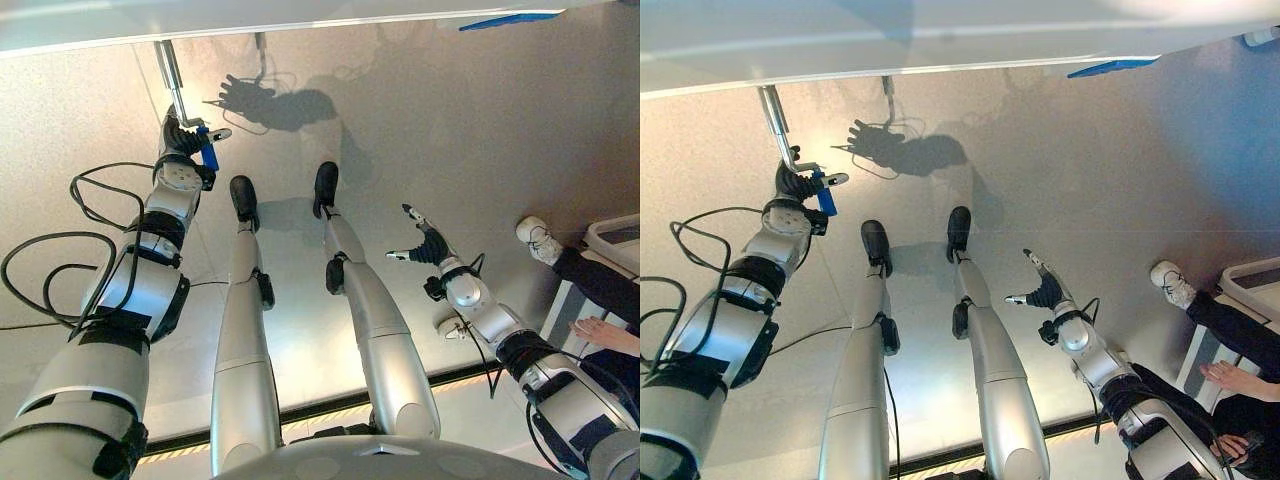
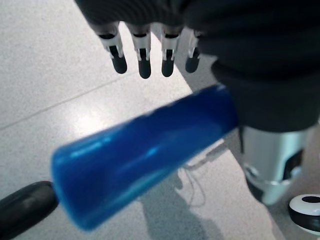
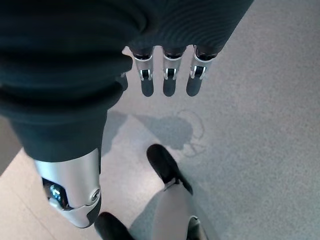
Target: Raise the hospital bed
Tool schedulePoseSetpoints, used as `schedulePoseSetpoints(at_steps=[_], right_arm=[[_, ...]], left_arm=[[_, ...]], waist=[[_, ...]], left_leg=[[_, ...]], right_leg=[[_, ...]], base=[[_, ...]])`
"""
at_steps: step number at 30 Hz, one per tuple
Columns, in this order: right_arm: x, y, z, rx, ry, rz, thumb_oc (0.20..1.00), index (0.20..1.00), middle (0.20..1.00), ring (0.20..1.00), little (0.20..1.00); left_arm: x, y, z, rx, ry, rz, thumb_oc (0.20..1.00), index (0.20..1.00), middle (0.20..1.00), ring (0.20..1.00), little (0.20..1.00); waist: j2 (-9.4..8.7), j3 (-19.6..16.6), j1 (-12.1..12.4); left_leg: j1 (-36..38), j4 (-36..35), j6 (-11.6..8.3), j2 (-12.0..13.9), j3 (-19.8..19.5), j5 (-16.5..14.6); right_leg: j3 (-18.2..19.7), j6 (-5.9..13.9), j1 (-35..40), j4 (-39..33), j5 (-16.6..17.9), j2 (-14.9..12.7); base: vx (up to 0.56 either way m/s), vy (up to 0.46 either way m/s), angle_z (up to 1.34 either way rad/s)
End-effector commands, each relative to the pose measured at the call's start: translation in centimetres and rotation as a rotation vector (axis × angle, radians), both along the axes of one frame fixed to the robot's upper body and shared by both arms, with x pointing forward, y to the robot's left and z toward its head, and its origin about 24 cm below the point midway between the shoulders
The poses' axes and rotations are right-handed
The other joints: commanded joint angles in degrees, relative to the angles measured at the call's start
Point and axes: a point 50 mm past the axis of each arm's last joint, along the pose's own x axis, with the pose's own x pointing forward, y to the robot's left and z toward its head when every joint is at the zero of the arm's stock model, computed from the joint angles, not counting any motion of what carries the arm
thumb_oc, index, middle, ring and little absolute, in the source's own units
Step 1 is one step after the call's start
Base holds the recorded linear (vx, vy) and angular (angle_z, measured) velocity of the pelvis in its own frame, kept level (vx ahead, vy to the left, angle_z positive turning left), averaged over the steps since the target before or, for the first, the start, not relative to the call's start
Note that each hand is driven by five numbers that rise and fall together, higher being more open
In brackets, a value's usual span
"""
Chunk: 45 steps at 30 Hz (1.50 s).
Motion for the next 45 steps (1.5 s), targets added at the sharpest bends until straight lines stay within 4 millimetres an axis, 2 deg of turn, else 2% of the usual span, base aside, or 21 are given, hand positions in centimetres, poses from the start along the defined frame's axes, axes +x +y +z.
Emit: schedulePoseSetpoints(at_steps=[1, 11, 19, 29, 45], right_arm=[[-1.2, 0.1, -0.4, -0.017, -0.006, 0.054, 1.0, 1.0, 1.0, 1.0, 1.0], [-1.2, 0.2, -0.1, -0.008, -0.021, 0.055, 1.0, 1.0, 1.0, 1.0, 1.0], [-1.2, 0.2, 0.2, -0.008, -0.033, 0.057, 1.0, 1.0, 1.0, 1.0, 1.0], [-1.2, 0.2, 0.1, -0.014, -0.029, 0.058, 1.0, 1.0, 1.0, 1.0, 1.0], [-1.3, 0.1, 0.1, -0.011, -0.032, 0.05, 1.0, 1.0, 1.0, 1.0, 1.0]], left_arm=[[-0.8, 1.1, -2.0, -0.016, 0.062, 0.049, 1.0, 1.0, 1.0, 1.0, 1.0], [-1.5, 1.7, -3.9, -0.051, 0.11, 0.066, 1.0, 1.0, 1.0, 1.0, 1.0], [-1.9, 1.0, -5.7, -0.085, 0.15, 0.044, 1.0, 1.0, 1.0, 1.0, 1.0], [-2.6, 1.0, -7.4, -0.111, 0.19, 0.043, 1.0, 1.0, 1.0, 1.0, 1.0], [-2.6, 1.0, -7.4, -0.115, 0.183, 0.045, 1.0, 1.0, 1.0, 1.0, 1.0]], waist=[[-0.21, -1.06, -0.02], [-0.46, -0.95, 0.29], [-0.45, -0.51, 0.67], [-0.63, 0.04, 0.99], [-0.99, 0.79, 1.13]], left_leg=[[1.36, -1.06, 2.48, -1.65, -0.2, -2.16], [0.89, -0.93, 2.58, -1.59, -0.3, -2.11], [1.43, -1.17, 2.52, -1.56, -0.29, -1.8], [2.52, -1.78, 2.35, -1.67, -0.31, -1.43], [3.24, -2.48, 2.22, -1.63, -0.49, -0.94]], right_leg=[[0.85, 8.95, 0.72, 1.83, 0.32, -0.23], [0.69, 8.91, 0.11, 2.11, 0.17, -0.2], [0.33, 8.82, 0.46, 2.33, 0.3, -0.2], [0.17, 8.73, 1.52, 1.67, 0.65, -0.01], [0.03, 8.69, 2.02, 1.21, 0.84, 0.16]], base=[[0.0, 0.0, 0.0], [0.0, 0.0, 0.0], [0.0, 0.0, 0.0], [0.0, 0.0, 0.0], [0.0, 0.0, 0.0]])
